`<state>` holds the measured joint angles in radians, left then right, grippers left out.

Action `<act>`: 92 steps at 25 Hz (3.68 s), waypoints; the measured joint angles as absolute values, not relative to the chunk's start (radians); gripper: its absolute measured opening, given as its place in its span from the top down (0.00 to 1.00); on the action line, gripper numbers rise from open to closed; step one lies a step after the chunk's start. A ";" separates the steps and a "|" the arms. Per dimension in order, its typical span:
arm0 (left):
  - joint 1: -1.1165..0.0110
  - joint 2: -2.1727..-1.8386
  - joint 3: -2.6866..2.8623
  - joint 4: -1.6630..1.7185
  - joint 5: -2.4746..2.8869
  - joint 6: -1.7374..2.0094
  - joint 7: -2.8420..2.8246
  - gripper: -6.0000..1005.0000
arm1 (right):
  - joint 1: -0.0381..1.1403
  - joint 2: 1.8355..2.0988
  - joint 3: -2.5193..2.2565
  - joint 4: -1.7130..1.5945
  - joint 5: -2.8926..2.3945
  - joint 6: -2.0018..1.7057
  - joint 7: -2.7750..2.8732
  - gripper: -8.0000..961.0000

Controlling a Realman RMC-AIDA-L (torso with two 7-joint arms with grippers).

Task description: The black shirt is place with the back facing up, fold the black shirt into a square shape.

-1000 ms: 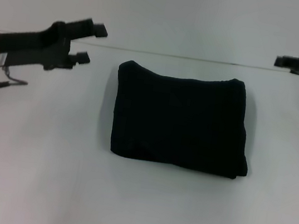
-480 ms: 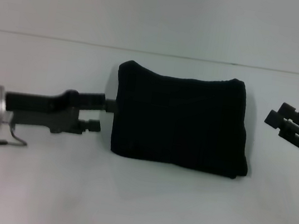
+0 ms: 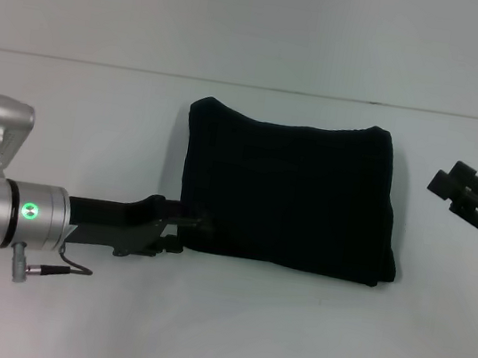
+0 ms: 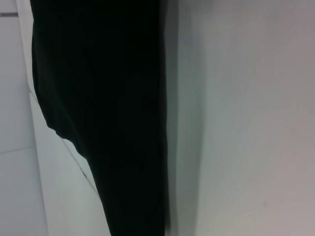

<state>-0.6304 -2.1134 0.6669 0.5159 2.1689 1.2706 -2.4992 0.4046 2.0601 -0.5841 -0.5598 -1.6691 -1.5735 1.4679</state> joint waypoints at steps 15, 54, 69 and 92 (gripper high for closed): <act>-0.575 -2.107 0.556 0.502 2.154 1.324 -2.522 0.25 | 0.418 2.065 -0.572 -0.546 -1.673 -1.575 1.473 0.27; -0.658 -2.108 0.593 0.369 2.116 1.145 -2.350 0.29 | 0.410 2.058 -0.560 -0.517 -1.666 -1.569 1.477 0.27; -0.670 -2.107 0.599 0.382 2.116 1.155 -2.358 0.53 | 0.419 2.057 -0.554 -0.517 -1.666 -1.568 1.481 0.27; -0.519 -2.086 0.585 0.530 2.144 1.398 -2.326 0.99 | 0.422 2.057 -0.554 -0.515 -1.672 -1.557 1.491 0.26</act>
